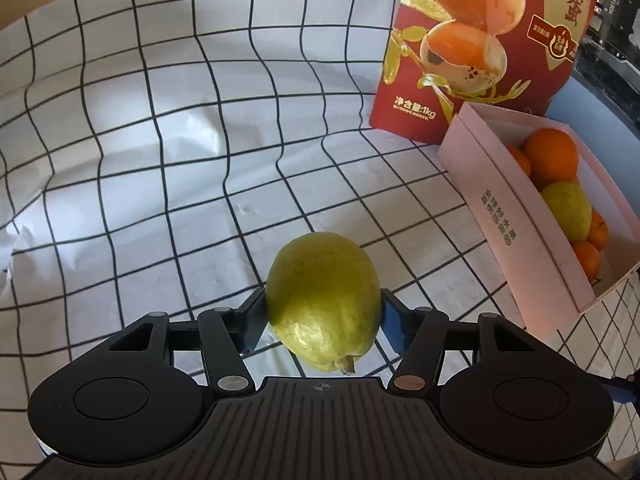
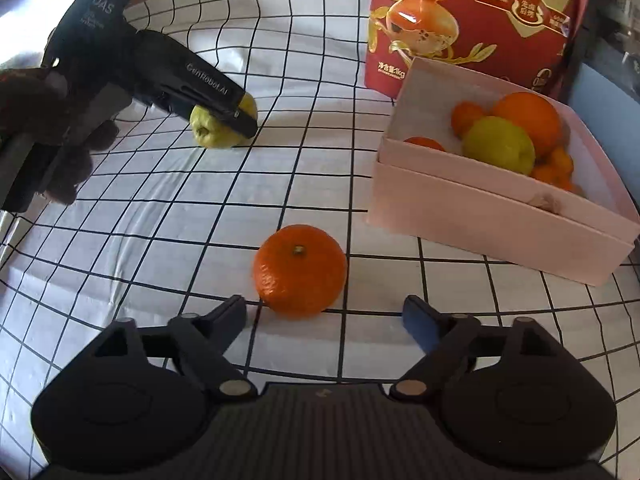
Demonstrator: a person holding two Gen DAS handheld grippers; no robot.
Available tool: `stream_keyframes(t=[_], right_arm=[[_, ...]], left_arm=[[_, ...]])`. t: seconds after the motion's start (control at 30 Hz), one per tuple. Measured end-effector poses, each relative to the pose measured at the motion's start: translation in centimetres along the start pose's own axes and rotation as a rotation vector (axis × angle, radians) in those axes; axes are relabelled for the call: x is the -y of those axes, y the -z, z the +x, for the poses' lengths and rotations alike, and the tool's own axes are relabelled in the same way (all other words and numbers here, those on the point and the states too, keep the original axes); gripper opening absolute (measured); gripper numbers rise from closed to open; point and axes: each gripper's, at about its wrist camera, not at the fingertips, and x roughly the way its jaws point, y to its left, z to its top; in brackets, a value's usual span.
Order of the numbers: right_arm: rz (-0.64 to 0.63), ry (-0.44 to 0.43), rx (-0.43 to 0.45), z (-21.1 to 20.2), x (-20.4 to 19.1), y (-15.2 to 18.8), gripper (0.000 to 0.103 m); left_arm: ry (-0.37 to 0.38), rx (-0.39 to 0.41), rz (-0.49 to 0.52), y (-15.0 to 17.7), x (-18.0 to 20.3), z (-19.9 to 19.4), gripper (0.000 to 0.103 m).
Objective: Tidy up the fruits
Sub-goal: 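Grasp the pear with the left tool while the right tool grasps a mandarin, then lift the pear with the left tool while the right tool regrasps the mandarin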
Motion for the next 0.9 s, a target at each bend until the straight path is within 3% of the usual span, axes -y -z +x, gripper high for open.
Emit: stream_keyframes(t=[0.13,0.5,0.63,0.9], right_arm=[[-0.002,0.006,0.008,0.2,0.0,0.5,0.103],[-0.006,0.006,0.039,0.2,0.0,0.9,0.103],[-0.027,-0.010,0.045,0.1,0.1,1.1,0.103],[-0.052,-0.030,0.058,-0.1,0.2,1.4,0.103]], left_arm=[[-0.002,-0.004,-0.048,0.1,-0.2,-0.1,0.064],[0.007,0.024,-0.097,1.6,-0.5,-1.6,0.064],[-0.017,0.029,-0.094,2.8,0.1,-2.7,0.064],[0.015,0.028,-0.161,6.2,1.1,-5.9,0.064]])
